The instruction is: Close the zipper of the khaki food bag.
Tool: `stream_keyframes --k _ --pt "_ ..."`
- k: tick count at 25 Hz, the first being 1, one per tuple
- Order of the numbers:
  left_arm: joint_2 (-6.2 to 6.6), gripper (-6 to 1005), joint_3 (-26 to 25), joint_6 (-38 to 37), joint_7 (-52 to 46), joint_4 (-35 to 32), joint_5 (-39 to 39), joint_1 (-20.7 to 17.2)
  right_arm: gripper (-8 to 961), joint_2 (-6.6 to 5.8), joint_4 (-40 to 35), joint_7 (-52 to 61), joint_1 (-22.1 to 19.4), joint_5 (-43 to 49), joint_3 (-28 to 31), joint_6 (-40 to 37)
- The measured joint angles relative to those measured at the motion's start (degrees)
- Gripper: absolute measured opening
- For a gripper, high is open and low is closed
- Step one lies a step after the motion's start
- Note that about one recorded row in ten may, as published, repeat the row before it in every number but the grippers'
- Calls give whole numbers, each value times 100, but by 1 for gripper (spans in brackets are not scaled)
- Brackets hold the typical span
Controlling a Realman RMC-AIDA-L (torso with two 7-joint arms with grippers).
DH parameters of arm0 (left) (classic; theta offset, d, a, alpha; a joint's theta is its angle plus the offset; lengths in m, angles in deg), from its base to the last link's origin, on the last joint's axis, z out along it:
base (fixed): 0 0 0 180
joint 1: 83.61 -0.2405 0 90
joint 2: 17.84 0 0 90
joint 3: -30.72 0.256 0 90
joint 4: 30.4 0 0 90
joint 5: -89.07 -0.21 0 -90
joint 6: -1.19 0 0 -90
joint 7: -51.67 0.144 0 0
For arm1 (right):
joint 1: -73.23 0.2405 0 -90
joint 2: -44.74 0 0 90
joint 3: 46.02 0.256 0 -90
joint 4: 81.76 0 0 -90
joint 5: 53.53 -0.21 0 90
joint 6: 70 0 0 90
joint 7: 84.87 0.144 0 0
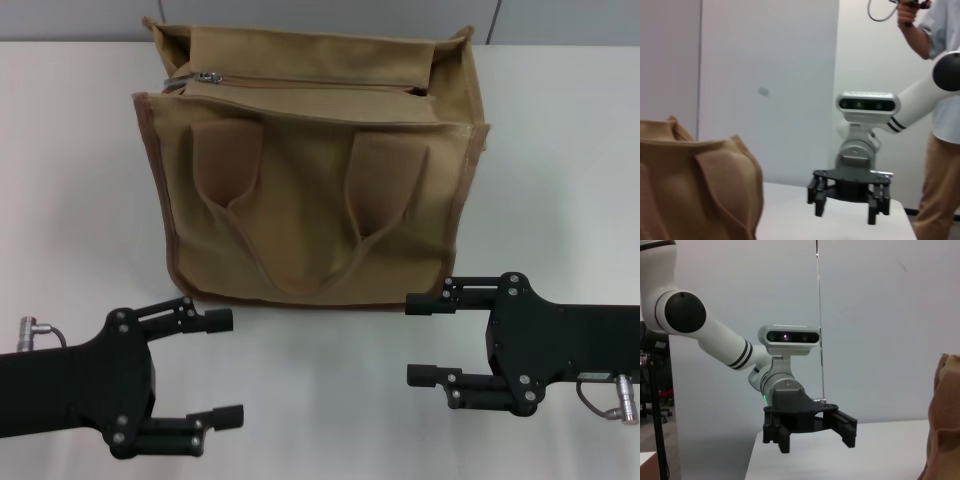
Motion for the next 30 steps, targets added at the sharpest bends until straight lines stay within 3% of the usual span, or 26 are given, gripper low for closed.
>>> stream_keyframes --k 4,6,8,9,10,11,13,16,21,23,27,30 --pt "-7 843 -65 0 0 1 7 -6 614 9 68 -8 2 -33 6 2" --pt "-12 843 -1205 7 283 387 80 -29 614 9 170 -47 10 -64 7 2" --pt "-12 843 -1205 7 283 387 80 -29 614 10 379 -227 37 -68 13 2" --pt "-12 843 -1832 27 355 570 171 -46 614 10 379 -227 37 -68 13 2" --pt "-14 843 -2955 114 382 892 414 -62 614 12 463 -319 45 -75 15 2" --pt "-14 843 -3445 247 379 996 500 -43 614 14 540 -409 51 -89 17 3" --pt "-13 843 -3661 350 378 1038 535 -7 613 18 745 -632 84 -142 16 3" --pt "-22 842 -3720 945 340 1056 481 327 613 18 834 -713 113 -144 17 3" --pt "-29 842 -3609 1120 368 1057 431 434 613 18 957 -738 148 -146 16 -24" --pt "-32 842 -2589 1891 396 1058 371 781 613 18 1018 -741 133 -146 16 -26" --pt "-44 842 -2333 2060 406 1115 446 923 614 17 1037 -742 95 -146 16 -8" --pt "-65 842 -2336 2248 515 1520 1029 1084 614 18 1040 -744 80 -146 16 8"
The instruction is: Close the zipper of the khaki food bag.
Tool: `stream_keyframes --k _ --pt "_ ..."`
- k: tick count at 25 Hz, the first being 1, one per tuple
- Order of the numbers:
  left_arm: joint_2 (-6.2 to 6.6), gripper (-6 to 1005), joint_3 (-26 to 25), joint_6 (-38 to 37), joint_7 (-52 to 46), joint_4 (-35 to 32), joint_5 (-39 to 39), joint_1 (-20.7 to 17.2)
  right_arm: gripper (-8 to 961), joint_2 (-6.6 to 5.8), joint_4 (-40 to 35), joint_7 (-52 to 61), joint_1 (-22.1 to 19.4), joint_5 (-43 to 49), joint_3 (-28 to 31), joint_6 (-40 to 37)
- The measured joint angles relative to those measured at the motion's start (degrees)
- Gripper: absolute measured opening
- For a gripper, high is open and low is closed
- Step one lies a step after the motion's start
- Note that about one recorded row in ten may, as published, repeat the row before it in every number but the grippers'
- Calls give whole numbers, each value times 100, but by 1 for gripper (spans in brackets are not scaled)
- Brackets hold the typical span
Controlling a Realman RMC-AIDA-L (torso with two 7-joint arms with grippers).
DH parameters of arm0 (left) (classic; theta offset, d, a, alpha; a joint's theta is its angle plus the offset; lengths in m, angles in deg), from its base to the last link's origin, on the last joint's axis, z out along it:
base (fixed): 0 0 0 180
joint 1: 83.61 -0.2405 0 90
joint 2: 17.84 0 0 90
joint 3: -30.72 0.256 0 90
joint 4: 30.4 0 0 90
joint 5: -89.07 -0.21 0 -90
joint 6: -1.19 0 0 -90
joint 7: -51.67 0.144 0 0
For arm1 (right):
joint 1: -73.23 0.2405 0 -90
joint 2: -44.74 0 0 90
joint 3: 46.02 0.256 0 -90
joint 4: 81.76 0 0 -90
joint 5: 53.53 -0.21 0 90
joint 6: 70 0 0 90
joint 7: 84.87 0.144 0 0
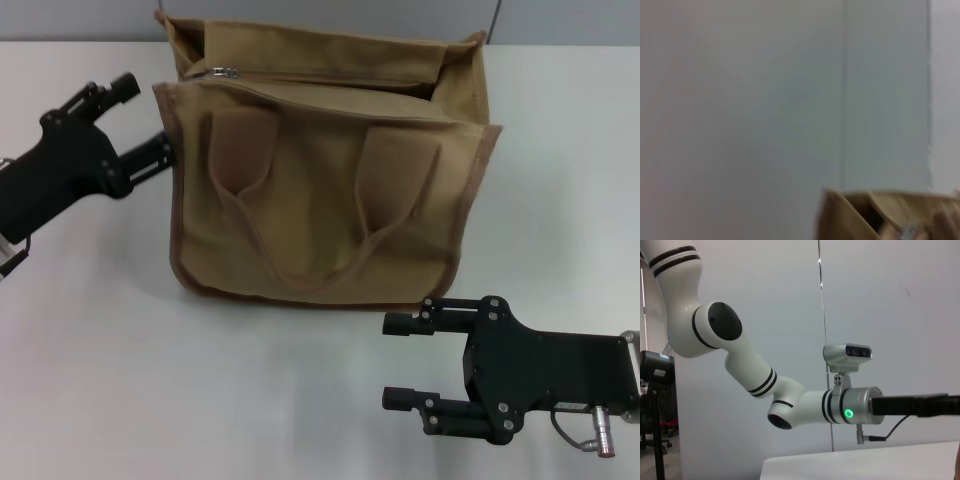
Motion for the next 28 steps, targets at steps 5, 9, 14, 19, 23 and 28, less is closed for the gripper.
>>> stream_keyframes --k 5,9,14,19,23,28 --pt "-2 841 11 18 132 176 550 -39 614 0 18 -3 0 0 0 10" --pt "-2 841 22 72 241 214 640 -85 613 0 57 -5 1 0 0 36" --pt "-2 824 36 75 248 263 623 -85 613 0 58 -7 37 0 0 48" --pt "-1 740 41 27 315 306 630 -71 614 0 58 -7 54 0 0 49" --pt "2 642 385 143 323 274 602 -29 614 6 112 -7 54 0 0 49" --pt "17 458 871 90 415 78 601 -76 613 9 117 -7 53 0 0 74"
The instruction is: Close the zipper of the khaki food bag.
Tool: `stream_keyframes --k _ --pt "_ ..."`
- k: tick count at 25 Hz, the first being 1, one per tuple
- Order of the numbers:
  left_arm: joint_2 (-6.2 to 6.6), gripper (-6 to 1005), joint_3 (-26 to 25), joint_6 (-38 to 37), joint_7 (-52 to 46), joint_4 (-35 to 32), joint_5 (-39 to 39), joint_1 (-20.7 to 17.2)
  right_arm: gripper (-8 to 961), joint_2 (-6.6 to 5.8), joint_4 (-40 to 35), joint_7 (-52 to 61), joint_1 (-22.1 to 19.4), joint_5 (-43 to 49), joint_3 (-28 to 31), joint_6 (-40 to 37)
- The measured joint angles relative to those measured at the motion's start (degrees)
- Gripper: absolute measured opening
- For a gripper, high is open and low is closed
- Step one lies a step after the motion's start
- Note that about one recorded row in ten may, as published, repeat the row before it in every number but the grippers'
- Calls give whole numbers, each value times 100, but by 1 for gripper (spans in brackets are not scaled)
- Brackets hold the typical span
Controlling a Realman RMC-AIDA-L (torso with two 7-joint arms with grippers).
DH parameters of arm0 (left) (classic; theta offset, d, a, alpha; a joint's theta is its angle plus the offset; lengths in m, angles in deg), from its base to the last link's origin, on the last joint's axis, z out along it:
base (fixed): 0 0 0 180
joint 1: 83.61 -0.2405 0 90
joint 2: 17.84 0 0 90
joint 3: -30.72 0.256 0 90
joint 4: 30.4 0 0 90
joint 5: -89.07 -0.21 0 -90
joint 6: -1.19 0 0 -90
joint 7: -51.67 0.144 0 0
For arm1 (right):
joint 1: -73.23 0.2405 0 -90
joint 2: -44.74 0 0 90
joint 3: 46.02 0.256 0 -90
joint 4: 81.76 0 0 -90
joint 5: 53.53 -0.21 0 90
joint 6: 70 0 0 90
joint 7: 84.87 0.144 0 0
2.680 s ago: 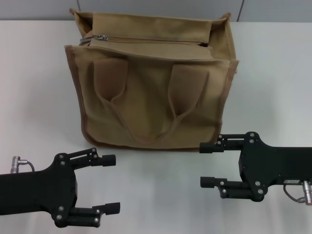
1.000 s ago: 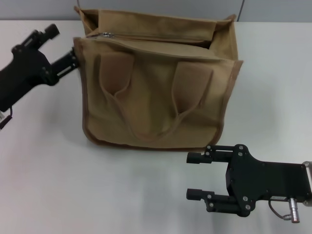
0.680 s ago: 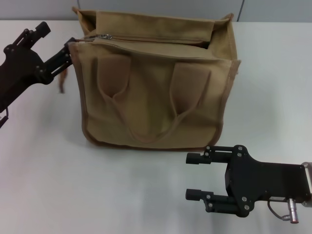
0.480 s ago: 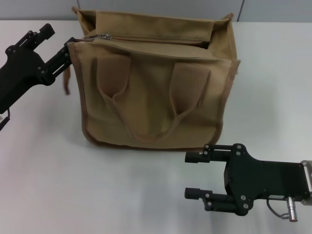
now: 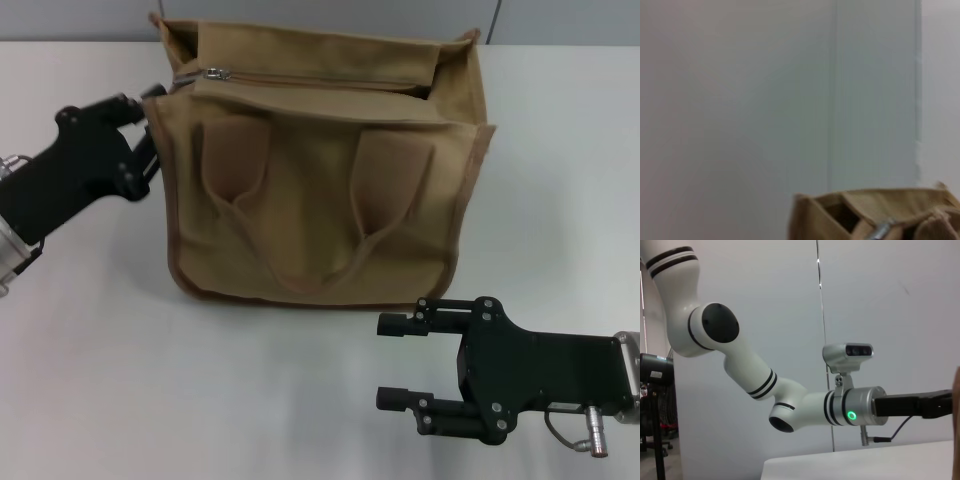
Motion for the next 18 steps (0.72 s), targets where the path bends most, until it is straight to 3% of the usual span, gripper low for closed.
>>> stream_keyframes --k 4,9,18 --pt "-11 236 311 -61 -48 -366 45 -144 613 0 0 0 0 -1 0 46" --pt "-17 187 405 81 -385 -567 79 -183 614 0 0 0 2 -5 0 53" --pt "-27 471 517 376 -273 -551 827 -217 613 -1 49 0 33 -68 -1 63"
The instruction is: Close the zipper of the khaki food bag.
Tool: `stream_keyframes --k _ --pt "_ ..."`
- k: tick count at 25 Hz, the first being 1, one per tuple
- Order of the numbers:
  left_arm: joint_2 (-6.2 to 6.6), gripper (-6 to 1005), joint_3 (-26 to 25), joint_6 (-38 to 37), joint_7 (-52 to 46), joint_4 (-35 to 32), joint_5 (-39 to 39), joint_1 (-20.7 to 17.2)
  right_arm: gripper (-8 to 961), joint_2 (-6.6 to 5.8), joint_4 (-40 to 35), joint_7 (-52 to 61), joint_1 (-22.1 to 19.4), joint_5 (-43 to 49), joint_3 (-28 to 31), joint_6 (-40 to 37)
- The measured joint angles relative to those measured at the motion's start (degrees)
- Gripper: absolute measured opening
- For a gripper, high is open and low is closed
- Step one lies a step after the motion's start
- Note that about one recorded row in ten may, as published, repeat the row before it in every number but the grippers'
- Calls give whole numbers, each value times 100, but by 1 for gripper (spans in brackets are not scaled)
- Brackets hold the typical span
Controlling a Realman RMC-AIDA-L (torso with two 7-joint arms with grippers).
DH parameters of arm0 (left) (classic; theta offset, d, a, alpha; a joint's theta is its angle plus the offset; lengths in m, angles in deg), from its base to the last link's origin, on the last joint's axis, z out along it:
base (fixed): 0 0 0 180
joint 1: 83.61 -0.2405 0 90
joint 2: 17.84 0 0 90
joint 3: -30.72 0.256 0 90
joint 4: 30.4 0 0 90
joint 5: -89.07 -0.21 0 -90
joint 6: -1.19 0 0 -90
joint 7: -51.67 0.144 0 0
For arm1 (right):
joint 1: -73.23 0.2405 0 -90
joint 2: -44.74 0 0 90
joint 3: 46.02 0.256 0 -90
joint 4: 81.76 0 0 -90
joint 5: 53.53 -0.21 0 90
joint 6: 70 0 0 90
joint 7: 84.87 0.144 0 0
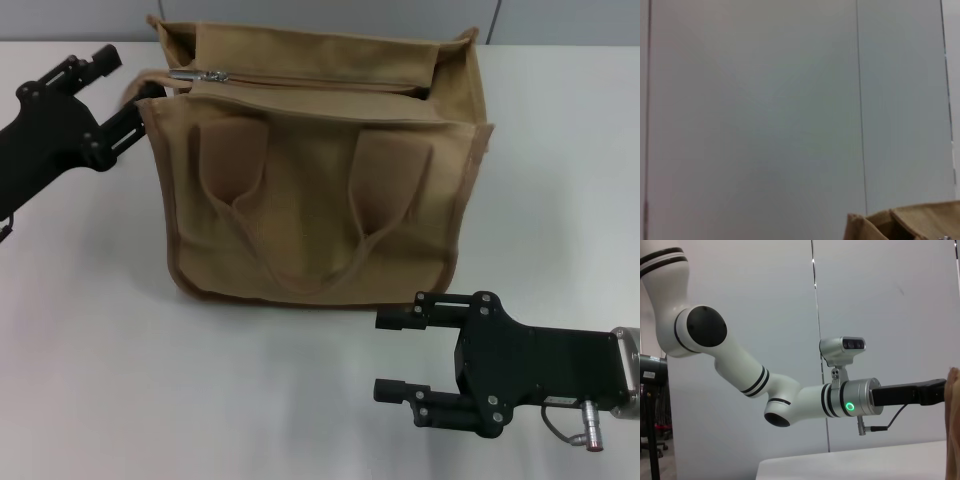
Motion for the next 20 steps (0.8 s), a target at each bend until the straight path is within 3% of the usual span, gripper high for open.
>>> stream_keyframes --k 10,16,20 --pt "0 777 154 -53 9 65 183 -27 614 0 58 0 19 -3 1 6" --pt "0 760 404 -41 108 68 183 -28 614 0 77 0 26 -2 1 6" --pt "0 596 433 -55 120 68 184 -5 614 0 99 0 27 -2 2 6"
